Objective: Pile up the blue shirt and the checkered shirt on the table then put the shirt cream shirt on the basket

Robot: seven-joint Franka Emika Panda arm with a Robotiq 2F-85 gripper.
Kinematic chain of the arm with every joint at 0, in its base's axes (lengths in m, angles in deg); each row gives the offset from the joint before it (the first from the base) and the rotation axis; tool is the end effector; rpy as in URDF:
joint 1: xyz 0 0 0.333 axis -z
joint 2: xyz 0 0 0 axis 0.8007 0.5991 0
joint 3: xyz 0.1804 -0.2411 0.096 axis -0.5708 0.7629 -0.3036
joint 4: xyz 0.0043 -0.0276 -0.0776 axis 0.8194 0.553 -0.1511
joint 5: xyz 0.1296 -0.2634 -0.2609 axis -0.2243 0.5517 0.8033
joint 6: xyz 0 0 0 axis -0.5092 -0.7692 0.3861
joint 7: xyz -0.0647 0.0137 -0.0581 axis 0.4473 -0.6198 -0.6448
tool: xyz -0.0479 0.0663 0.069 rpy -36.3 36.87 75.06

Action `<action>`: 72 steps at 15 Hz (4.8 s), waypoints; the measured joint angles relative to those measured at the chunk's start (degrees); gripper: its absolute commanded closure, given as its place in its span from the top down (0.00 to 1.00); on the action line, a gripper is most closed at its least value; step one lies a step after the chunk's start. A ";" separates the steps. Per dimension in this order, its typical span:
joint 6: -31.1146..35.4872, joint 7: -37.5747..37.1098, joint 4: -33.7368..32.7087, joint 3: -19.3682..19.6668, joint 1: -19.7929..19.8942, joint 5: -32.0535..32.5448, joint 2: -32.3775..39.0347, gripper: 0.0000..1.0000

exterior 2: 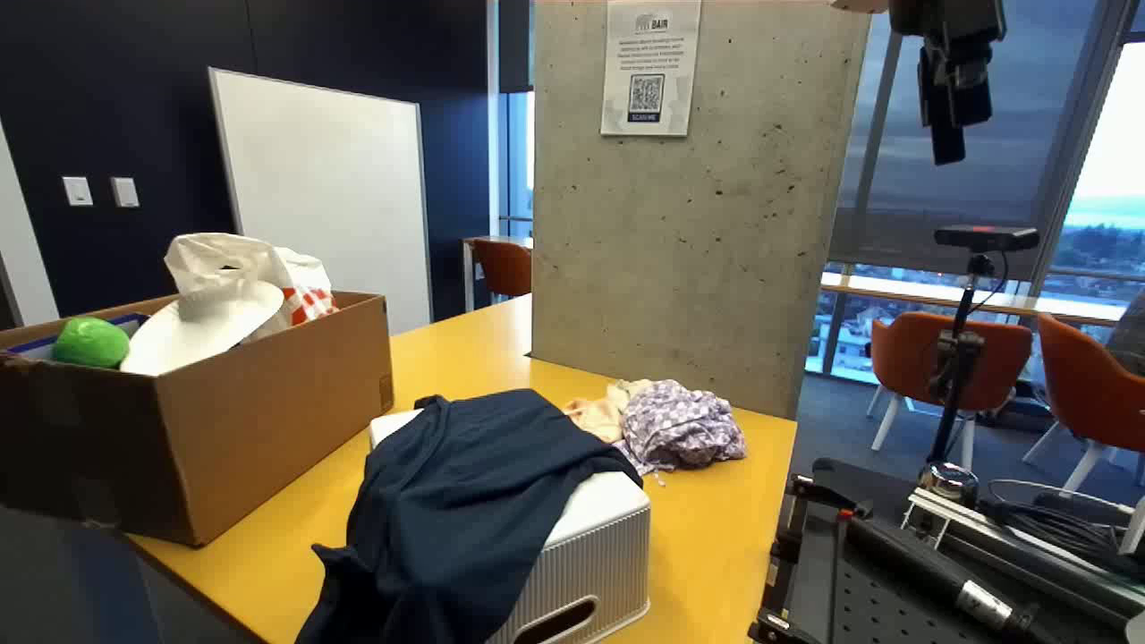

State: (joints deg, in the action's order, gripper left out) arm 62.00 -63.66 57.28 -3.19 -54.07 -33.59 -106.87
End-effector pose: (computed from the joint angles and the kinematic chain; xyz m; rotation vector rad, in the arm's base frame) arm 0.3319 -0.0200 0.5620 -2.8952 -0.0484 0.4071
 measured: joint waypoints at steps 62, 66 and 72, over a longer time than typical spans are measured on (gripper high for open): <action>88.46 5.83 -2.46 -19.03 12.20 -2.17 62.36 0.03; 85.84 5.46 3.82 -20.64 12.07 -4.97 54.58 0.03; 82.24 5.15 8.57 -18.71 10.70 -8.53 38.71 0.03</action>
State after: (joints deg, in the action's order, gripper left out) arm 144.23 -58.52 65.85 -21.89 -43.38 -42.12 -68.16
